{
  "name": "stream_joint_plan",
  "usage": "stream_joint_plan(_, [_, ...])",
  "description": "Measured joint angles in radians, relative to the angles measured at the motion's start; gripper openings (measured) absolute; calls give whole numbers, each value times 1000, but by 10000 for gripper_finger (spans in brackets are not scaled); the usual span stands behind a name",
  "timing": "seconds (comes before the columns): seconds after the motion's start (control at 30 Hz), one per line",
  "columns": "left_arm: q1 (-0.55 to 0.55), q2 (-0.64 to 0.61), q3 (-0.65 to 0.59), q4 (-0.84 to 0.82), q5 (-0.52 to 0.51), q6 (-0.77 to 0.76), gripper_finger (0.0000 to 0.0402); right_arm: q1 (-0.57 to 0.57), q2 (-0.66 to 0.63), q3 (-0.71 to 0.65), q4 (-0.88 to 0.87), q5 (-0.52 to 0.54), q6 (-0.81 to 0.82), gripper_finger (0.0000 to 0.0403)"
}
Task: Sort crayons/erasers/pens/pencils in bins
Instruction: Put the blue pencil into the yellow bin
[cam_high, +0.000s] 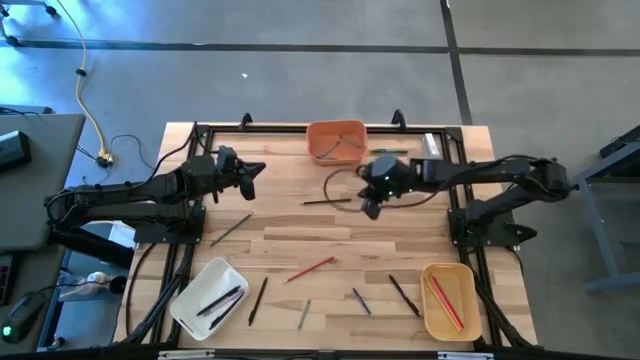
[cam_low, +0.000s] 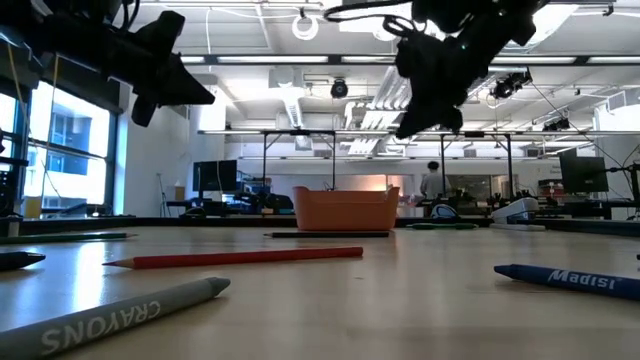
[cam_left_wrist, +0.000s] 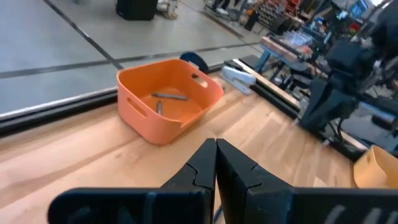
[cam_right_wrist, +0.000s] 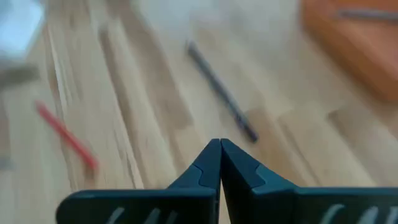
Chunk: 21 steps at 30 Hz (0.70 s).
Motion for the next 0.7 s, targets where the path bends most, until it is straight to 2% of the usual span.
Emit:
stream_joint_plan(0.17, [0, 0, 0, -17, 16, 0, 0, -14, 113, 5, -8, -81, -155, 14])
stream_joint_plan(0.3, [0, 0, 0, -18, 17, 0, 0, -24, 233, 46, -3, -158, -245, 61])
stream_joint_plan(0.5, [0, 0, 0, -18, 12, 0, 0, -24, 405, 168, -19, -126, -385, 131])
stream_joint_plan(0.7, [0, 0, 0, -18, 15, 0, 0, -34, 548, 302, -68, -76, -490, 135])
